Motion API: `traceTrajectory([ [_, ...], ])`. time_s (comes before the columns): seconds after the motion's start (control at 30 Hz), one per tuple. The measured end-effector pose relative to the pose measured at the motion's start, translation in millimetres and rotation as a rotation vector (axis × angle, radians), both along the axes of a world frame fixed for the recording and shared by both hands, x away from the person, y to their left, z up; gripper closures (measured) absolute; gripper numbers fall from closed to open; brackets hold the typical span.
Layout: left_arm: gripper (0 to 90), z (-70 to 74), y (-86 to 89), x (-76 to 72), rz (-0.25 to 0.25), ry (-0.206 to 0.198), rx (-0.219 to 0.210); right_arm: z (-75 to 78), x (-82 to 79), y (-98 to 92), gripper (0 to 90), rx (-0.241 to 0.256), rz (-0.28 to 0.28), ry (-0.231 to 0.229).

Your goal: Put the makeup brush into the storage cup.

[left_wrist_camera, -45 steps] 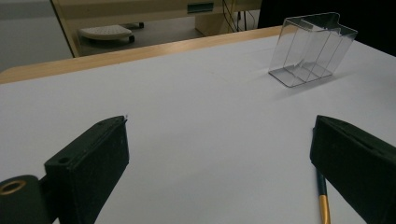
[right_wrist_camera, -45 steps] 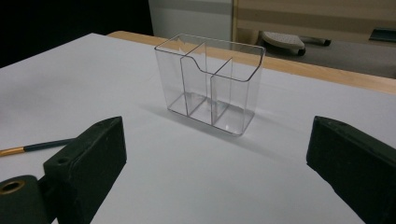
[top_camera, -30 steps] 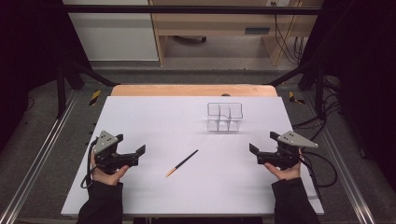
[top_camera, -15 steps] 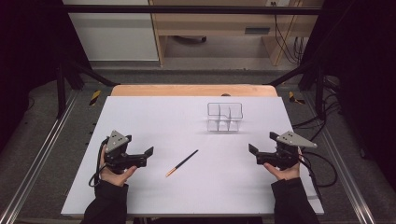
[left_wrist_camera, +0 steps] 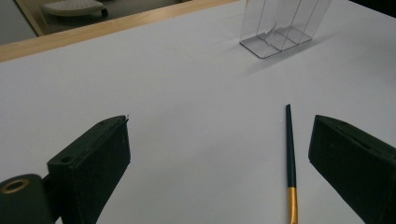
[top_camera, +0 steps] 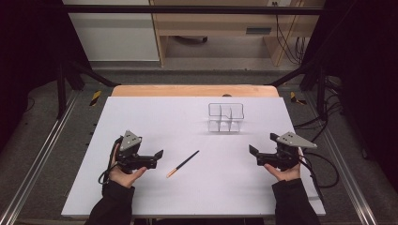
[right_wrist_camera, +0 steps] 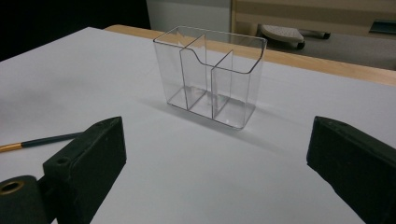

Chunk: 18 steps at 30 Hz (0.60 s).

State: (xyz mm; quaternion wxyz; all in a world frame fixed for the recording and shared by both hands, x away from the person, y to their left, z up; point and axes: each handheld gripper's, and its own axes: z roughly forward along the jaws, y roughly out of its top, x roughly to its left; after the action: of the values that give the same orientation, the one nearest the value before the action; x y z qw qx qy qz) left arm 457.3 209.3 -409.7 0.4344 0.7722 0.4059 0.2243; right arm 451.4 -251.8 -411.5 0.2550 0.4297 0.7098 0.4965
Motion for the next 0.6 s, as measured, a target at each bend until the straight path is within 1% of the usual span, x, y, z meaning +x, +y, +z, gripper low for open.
traceTrajectory([
  [0.2,5.0,4.3,-6.8,5.3,-0.02,0.008,0.011,0.0,-0.2,0.1,4.9,0.001,0.001,0.0],
  [0.37,5.0,6.0,-14.8,9.6,-0.04,0.013,0.041,0.2,-0.2,-0.1,4.8,0.002,0.001,0.001],
  [0.6,5.1,7.6,-25.3,14.3,-0.061,0.029,0.071,-0.7,0.4,0.9,4.7,-0.002,0.003,0.006],
])
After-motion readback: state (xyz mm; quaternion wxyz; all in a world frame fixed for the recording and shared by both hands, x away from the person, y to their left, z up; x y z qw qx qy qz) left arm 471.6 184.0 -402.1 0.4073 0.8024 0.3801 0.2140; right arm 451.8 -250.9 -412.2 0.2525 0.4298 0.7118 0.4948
